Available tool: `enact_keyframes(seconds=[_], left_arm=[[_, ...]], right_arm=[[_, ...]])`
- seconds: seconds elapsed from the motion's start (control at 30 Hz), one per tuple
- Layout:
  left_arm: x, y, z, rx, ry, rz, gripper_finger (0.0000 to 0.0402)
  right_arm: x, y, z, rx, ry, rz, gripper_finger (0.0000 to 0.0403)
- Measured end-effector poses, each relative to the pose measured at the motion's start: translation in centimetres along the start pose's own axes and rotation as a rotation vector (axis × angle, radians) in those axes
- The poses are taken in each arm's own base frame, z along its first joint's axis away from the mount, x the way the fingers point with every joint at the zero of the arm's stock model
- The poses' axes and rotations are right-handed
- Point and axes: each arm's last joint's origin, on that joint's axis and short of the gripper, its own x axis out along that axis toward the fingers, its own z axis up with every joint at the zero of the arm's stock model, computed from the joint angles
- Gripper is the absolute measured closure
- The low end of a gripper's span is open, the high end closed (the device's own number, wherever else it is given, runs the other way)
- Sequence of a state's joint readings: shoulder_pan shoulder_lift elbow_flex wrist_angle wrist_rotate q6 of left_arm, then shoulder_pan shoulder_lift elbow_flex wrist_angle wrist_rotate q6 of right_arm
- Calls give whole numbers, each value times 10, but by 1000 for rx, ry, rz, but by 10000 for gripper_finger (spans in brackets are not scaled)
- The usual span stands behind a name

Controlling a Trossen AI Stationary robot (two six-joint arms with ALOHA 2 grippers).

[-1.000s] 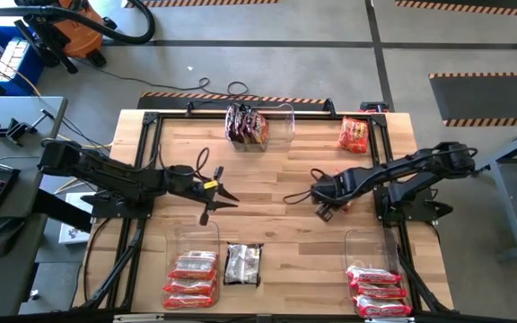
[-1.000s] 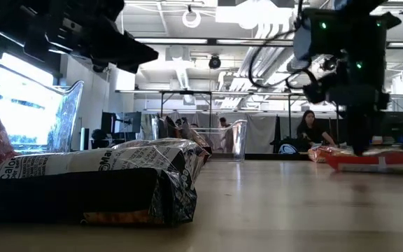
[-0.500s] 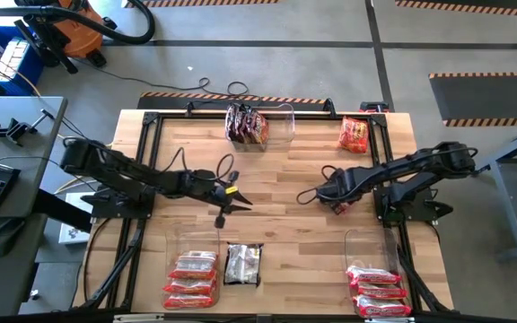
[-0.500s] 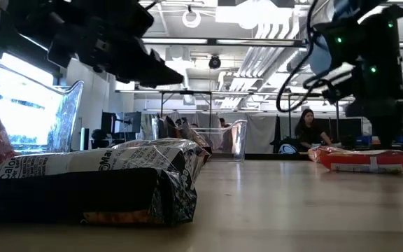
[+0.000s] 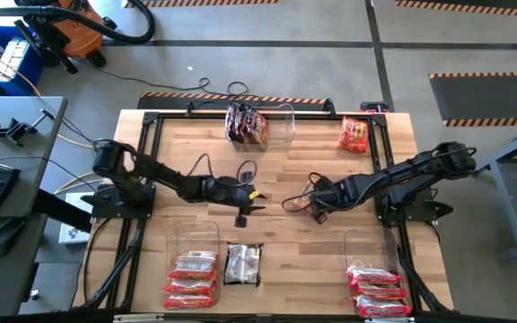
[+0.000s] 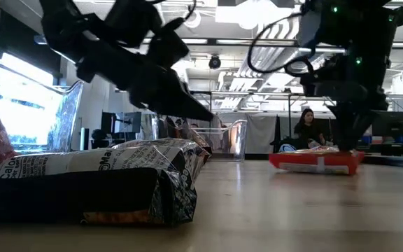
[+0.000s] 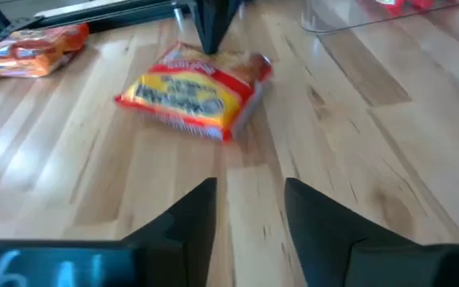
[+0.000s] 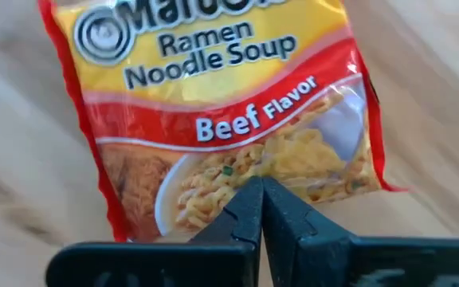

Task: Sort Maruchan noodles
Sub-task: Put the red noodle pack into the bottom right transparent bin

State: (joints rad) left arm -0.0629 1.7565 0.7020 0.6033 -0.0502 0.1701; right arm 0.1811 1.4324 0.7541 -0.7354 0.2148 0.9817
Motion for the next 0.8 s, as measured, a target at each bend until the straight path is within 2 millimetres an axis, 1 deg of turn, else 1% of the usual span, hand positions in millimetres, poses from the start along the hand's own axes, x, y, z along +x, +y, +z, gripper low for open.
enact_keyframes(seconds=[0.1,0.2,0.27,0.4,0.47,0.67,0.8], left_arm=[[14,-3,-3,4,23,-5,243],[27,-7,-8,10,52,12,225],[37,-10,-10,24,64,36,215],[49,-15,-12,68,84,90,201],[50,-17,-14,81,103,97,197],[60,-18,-15,89,140,95,199],[61,-17,-16,93,174,94,222]], right_arm=[[1,13,3,-12,-53,98,403],[5,22,4,-39,-84,149,403],[7,26,4,-58,-98,167,403],[12,30,5,-60,-110,168,403],[13,31,5,-66,-115,171,403],[13,35,8,-92,-142,210,403],[13,37,9,-100,-150,224,403]])
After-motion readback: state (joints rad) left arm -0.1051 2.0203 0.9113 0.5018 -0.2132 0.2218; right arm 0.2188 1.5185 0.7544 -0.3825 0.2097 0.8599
